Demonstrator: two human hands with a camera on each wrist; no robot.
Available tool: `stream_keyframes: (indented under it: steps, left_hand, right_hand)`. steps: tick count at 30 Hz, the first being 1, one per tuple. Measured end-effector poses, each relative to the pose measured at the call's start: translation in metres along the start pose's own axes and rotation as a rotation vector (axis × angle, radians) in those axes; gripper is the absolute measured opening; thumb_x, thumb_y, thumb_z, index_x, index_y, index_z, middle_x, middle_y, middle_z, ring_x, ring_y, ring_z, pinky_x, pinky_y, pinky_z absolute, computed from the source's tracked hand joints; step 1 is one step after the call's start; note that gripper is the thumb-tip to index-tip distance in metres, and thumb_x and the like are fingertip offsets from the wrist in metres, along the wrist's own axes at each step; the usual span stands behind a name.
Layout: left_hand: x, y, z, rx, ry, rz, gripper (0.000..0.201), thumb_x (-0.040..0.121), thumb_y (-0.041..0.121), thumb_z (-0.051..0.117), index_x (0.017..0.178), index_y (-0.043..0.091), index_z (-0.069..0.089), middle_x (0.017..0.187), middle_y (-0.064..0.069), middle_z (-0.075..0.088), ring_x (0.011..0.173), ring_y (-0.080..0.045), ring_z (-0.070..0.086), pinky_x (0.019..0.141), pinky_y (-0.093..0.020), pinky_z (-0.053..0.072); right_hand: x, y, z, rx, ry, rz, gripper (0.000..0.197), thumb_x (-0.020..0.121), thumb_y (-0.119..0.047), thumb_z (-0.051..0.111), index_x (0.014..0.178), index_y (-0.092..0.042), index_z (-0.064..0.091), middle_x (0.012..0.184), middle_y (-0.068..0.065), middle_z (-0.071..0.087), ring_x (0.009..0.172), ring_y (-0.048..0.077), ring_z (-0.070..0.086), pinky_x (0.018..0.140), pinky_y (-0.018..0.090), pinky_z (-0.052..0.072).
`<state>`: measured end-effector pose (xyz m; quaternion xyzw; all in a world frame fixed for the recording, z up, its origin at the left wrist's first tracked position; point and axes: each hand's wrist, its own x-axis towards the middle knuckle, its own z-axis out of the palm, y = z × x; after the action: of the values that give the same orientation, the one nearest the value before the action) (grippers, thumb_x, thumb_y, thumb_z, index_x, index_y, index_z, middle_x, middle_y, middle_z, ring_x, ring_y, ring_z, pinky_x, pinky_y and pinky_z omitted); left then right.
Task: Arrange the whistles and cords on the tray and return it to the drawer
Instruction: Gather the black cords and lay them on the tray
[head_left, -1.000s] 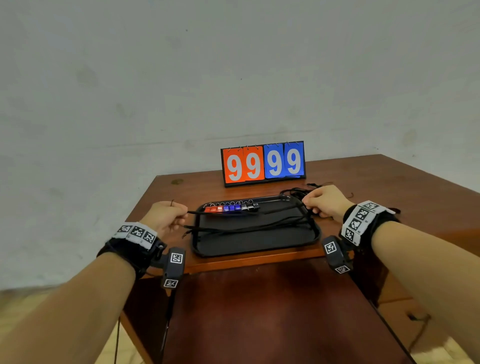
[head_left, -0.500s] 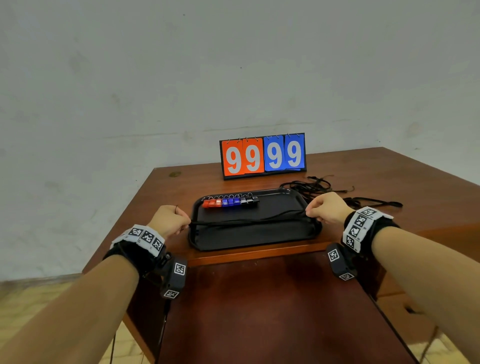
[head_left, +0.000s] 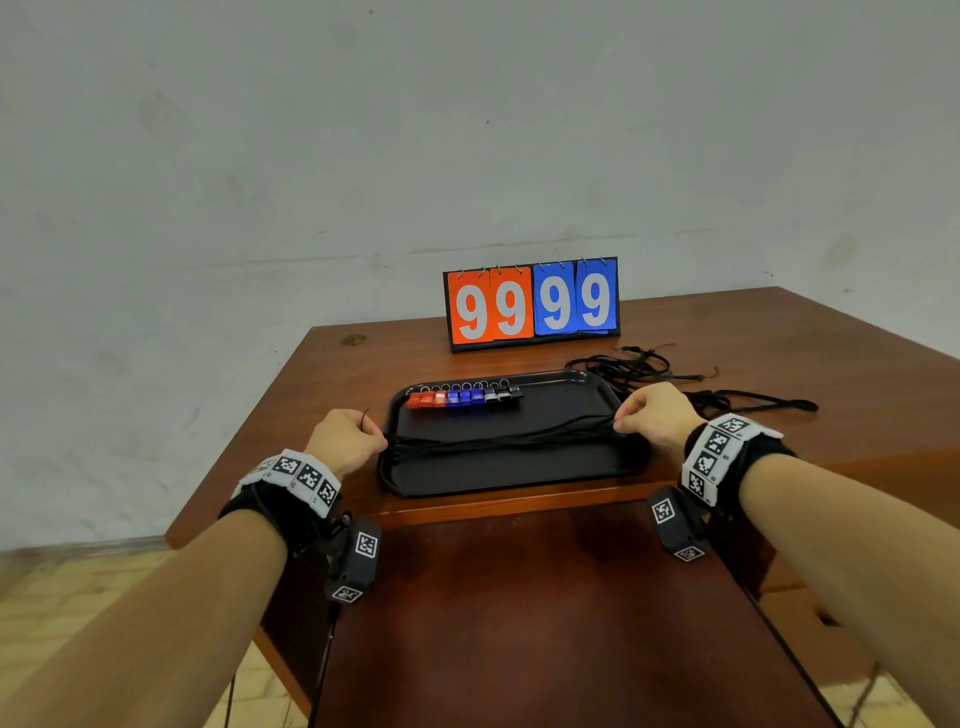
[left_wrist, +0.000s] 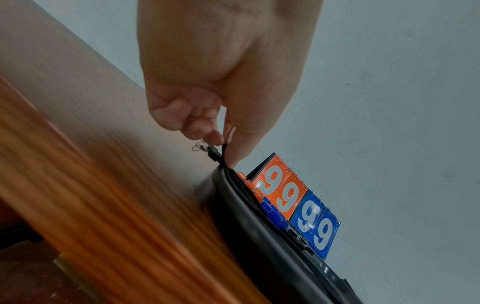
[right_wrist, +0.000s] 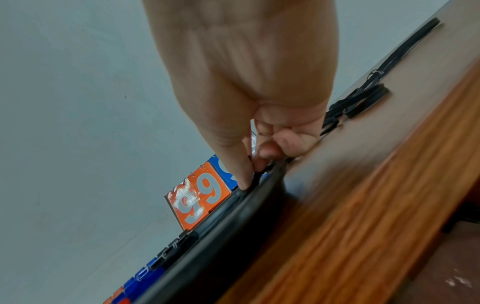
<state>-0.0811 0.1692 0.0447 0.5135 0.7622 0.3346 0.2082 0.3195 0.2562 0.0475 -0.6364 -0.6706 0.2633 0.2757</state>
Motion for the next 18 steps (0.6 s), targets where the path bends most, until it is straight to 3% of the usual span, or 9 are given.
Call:
stream_keyframes:
  steps: [5,7,9,11,14,18]
  left_hand:
    - [-0.002,0.003,0.0,0.038,0.022,-0.023,0.01,0.074,0.014,0.081,0.071,0.013,0.071,0.076,-0.002,0.071,0.083,-0.024,0.068,0.075,-0.036,0.054]
    - [-0.005,0.007,-0.003,0.081,0.042,-0.021,0.01,0.075,0.018,0.08,0.077,0.018,0.07,0.082,-0.001,0.07,0.082,-0.022,0.067,0.078,-0.036,0.056]
    - [-0.01,0.014,-0.006,0.138,0.091,0.008,0.011,0.077,0.018,0.074,0.082,0.023,0.066,0.09,0.0,0.069,0.077,-0.016,0.066,0.072,-0.033,0.053]
    - [-0.014,0.023,-0.009,0.186,0.156,0.036,0.013,0.077,0.018,0.066,0.087,0.026,0.063,0.103,0.0,0.062,0.072,-0.014,0.063,0.065,-0.029,0.046]
    - [-0.022,0.044,-0.009,0.222,0.198,0.086,0.016,0.079,0.02,0.061,0.091,0.029,0.062,0.111,0.001,0.046,0.076,-0.021,0.061,0.072,-0.033,0.046]
    - [-0.026,0.079,0.007,0.163,0.155,0.198,0.009,0.083,0.021,0.062,0.089,0.029,0.062,0.1,0.002,0.064,0.086,-0.017,0.064,0.081,-0.034,0.052]
  right_hand:
    - [0.0,0.001,-0.001,0.011,0.009,0.01,0.011,0.078,-0.012,0.08,0.074,-0.017,0.072,0.079,-0.002,0.069,0.079,0.01,0.063,0.06,0.018,0.042]
    - [-0.001,-0.001,-0.003,0.029,0.023,0.003,0.01,0.079,-0.014,0.08,0.075,-0.017,0.072,0.081,-0.003,0.069,0.08,0.009,0.062,0.058,0.017,0.04]
    - [-0.002,-0.002,-0.006,0.052,0.038,-0.001,0.01,0.08,-0.015,0.078,0.074,-0.019,0.072,0.081,-0.004,0.068,0.08,0.008,0.06,0.058,0.017,0.039]
    - [-0.004,-0.002,-0.01,0.077,0.049,-0.01,0.01,0.083,-0.015,0.075,0.074,-0.019,0.072,0.082,-0.005,0.068,0.079,0.006,0.059,0.059,0.017,0.04]
    - [-0.008,0.0,-0.017,0.114,0.045,-0.029,0.012,0.085,-0.013,0.07,0.076,-0.019,0.072,0.084,-0.005,0.069,0.081,0.008,0.062,0.068,0.021,0.046]
    - [-0.015,0.003,-0.034,0.142,0.052,-0.039,0.015,0.088,-0.015,0.067,0.076,-0.023,0.069,0.086,-0.008,0.067,0.071,0.008,0.06,0.059,0.02,0.044]
